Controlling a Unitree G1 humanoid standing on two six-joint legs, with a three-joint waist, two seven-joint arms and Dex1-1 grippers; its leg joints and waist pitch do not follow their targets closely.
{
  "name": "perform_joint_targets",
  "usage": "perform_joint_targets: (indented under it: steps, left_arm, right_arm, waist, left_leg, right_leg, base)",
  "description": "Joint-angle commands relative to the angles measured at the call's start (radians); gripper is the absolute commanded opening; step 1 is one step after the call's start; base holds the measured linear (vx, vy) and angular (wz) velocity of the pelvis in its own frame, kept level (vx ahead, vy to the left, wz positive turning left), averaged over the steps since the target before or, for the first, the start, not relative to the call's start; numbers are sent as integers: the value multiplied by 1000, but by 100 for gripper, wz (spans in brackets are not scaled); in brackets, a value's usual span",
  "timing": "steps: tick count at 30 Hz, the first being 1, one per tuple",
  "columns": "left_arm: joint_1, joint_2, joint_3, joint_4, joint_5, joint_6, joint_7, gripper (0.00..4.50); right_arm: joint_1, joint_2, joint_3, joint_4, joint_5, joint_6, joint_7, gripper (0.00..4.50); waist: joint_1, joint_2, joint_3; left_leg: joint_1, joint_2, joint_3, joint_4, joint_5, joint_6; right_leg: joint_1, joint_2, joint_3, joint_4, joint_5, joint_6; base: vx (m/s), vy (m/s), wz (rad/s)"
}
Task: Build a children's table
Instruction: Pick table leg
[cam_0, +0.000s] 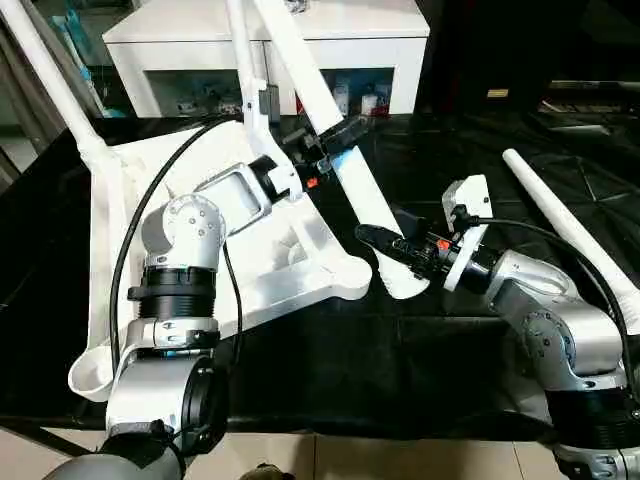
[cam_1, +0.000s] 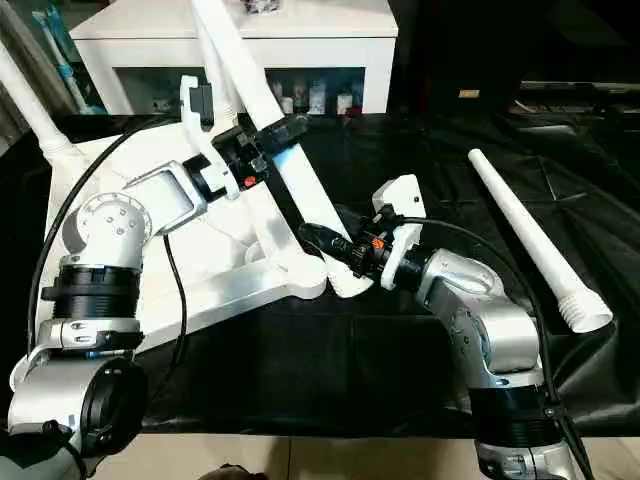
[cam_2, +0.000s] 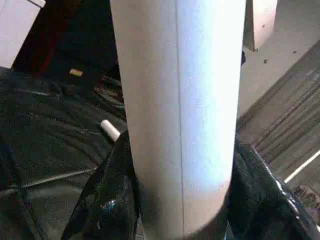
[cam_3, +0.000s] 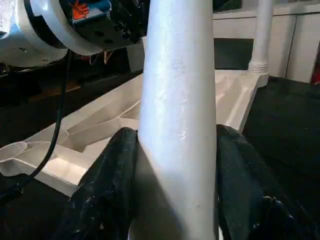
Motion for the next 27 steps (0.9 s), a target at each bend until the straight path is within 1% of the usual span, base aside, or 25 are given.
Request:
perform_joint_targets:
  steps: [1, 2, 3, 4, 5, 6, 7, 8, 9, 10, 12, 15, 16, 17, 19, 20, 21, 22, 24, 25, 26, 27]
  left_arm:
    - [-18, 9, -13, -23, -8, 14, -7, 196]
    - [-18, 10, -15, -26, -8, 16, -10, 196]
    - [-17, 14, -22, -34, -4, 19, -18, 190]
    - [-16, 18, -31, -41, -2, 22, -26, 180]
    - [-15, 21, -37, -47, 1, 23, -31, 180]
    - [-15, 21, -38, -47, 1, 23, -31, 179]
    - [-14, 24, -44, -53, 2, 25, -38, 179]
    - [-13, 27, -50, -56, 3, 25, -43, 178]
    - [-10, 37, -68, -68, 9, 24, -62, 177]
    - [-8, 40, -76, -72, 12, 23, -70, 177]
    - [1, 62, -115, -107, 11, 32, -127, 177]
    - [8, 81, -149, -141, 6, 47, -173, 177]
    - [17, 92, -170, -164, 3, 49, -206, 177]
    - [20, 96, -177, -172, 1, 50, -217, 177]
    - [30, 110, -204, -202, -5, 58, -258, 177]
    - [34, 120, -221, -215, -4, 64, -274, 177]
    - [36, 127, -235, -221, 2, 57, -286, 177]
    - [37, 132, -244, -223, 4, 56, -294, 177]
    - [38, 147, -271, -226, 19, 49, -314, 177]
    - [39, 152, -281, -228, 26, 43, -324, 177]
    - [41, 157, -291, -232, 31, 38, -333, 177]
    - [43, 162, -298, -234, 36, 36, -336, 177]
  right_arm:
    - [-22, -6, -4, 11, 24, 17, 10, 264]
    - [-24, -9, -3, 11, 27, 20, 14, 264]
    - [-31, -16, -2, 16, 24, 25, 16, 276]
    - [-36, -23, -1, 21, 21, 28, 16, 297]
    - [-42, -30, 0, 26, 20, 32, 19, 297]
    - [-43, -30, 0, 26, 20, 32, 20, 301]
    - [-50, -40, 2, 33, 22, 40, 27, 302]
    - [-54, -44, 2, 36, 24, 46, 32, 302]
    - [-63, -55, 4, 42, 30, 64, 45, 302]
    - [-66, -59, 5, 45, 32, 70, 50, 302]
    - [-83, -80, 10, 61, 42, 99, 79, 302]
    - [-100, -111, 31, 78, 53, 133, 128, 302]
    - [-107, -120, 36, 89, 63, 149, 150, 302]
    - [-109, -122, 38, 93, 68, 154, 157, 302]
    - [-119, -136, 49, 111, 79, 168, 189, 302]
    - [-123, -143, 57, 119, 78, 170, 204, 302]
    - [-127, -149, 64, 123, 79, 176, 219, 302]
    - [-130, -156, 72, 127, 79, 180, 232, 302]
    - [-141, -170, 91, 133, 78, 189, 266, 302]
    - [-144, -173, 94, 134, 80, 193, 272, 302]
    - [-148, -176, 98, 134, 82, 197, 278, 302]
    - [-153, -179, 102, 137, 83, 202, 286, 302]
  waist:
    - [-1, -18, -66]
    - [-1, -18, -66]
    - [-2, -23, -66]
    - [-1, -23, -67]
    - [0, -21, -66]
    - [1, -21, -67]
    - [1, -21, -66]
    - [-1, -25, -66]
    - [1, -25, -66]
    - [2, -28, -66]
    - [2, -26, -66]
    - [2, -27, -66]
    - [0, -36, -64]
    - [3, -31, -64]
    - [2, -35, -64]
    - [2, -33, -64]
    - [2, -36, -64]
    - [2, -37, -64]
    - [3, -41, -64]
    - [3, -40, -63]
    - [3, -43, -64]
    - [4, -42, -65]
  left_leg:
    - [28, 70, -40, -81, -196, 48]
    - [28, 70, -40, -81, -196, 48]
    - [27, 70, -39, -81, -195, 49]
    - [28, 70, -39, -81, -189, 50]
    - [28, 70, -40, -81, -190, 49]
    - [28, 71, -40, -81, -182, 48]
    - [28, 72, -39, -81, -181, 47]
    - [27, 71, -39, -81, -180, 49]
    - [27, 71, -40, -81, -175, 53]
    - [26, 71, -39, -80, -168, 56]
    - [29, 72, -39, -80, -163, 57]
    - [29, 73, -38, -79, -156, 57]
    - [28, 72, -36, -78, -156, 61]
    - [28, 73, -37, -78, -154, 63]
    - [27, 73, -36, -77, -154, 63]
    - [28, 74, -36, -77, -149, 62]
    - [29, 74, -37, -77, -147, 62]
    - [29, 74, -35, -76, -145, 60]
    - [29, 75, -35, -76, -135, 60]
    - [29, 74, -36, -76, -135, 59]
    - [30, 75, -35, -76, -135, 60]
    - [29, 74, -35, -74, -124, 61]
  right_leg:
    - [42, -48, 30, -72, -183, -223]
    - [42, -48, 30, -71, -183, -224]
    - [42, -48, 30, -72, -181, -224]
    - [43, -48, 31, -71, -180, -224]
    - [42, -48, 31, -72, -185, -223]
    - [43, -48, 31, -69, -180, -223]
    - [42, -48, 31, -69, -173, -224]
    - [43, -47, 31, -70, -169, -225]
    - [44, -48, 31, -68, -166, -227]
    - [45, -49, 31, -66, -162, -230]
    - [44, -48, 31, -66, -161, -234]
    - [44, -48, 31, -63, -140, -245]
    - [46, -48, 32, -65, -136, -252]
    - [46, -51, 32, -63, -144, -255]
    - [47, -51, 32, -63, -151, -256]
    - [45, -51, 32, -62, -151, -256]
    - [45, -49, 32, -61, -149, -257]
    - [44, -49, 32, -60, -146, -257]
    - [45, -50, 33, -59, -140, -261]
    - [45, -50, 33, -59, -144, -261]
    - [45, -50, 33, -60, -145, -260]
    - [46, -51, 33, -56, -133, -261]
  base:
    - [0, 0, 0]
    - [0, 0, 0]
    - [0, 0, 0]
    - [0, 0, 0]
    - [0, 0, 0]
    - [0, 0, 0]
    - [0, 0, 0]
    - [0, 0, 0]
    - [0, 0, 0]
    - [0, 0, 0]
    - [0, 0, 0]
    - [0, 0, 0]
    - [0, 0, 0]
    - [0, 0, 0]
    - [0, 0, 0]
    - [0, 0, 0]
    - [0, 0, 0]
    - [0, 0, 0]
    - [0, 0, 0]
    - [0, 0, 0]
    - [0, 0, 0]
    - [0, 0, 0]
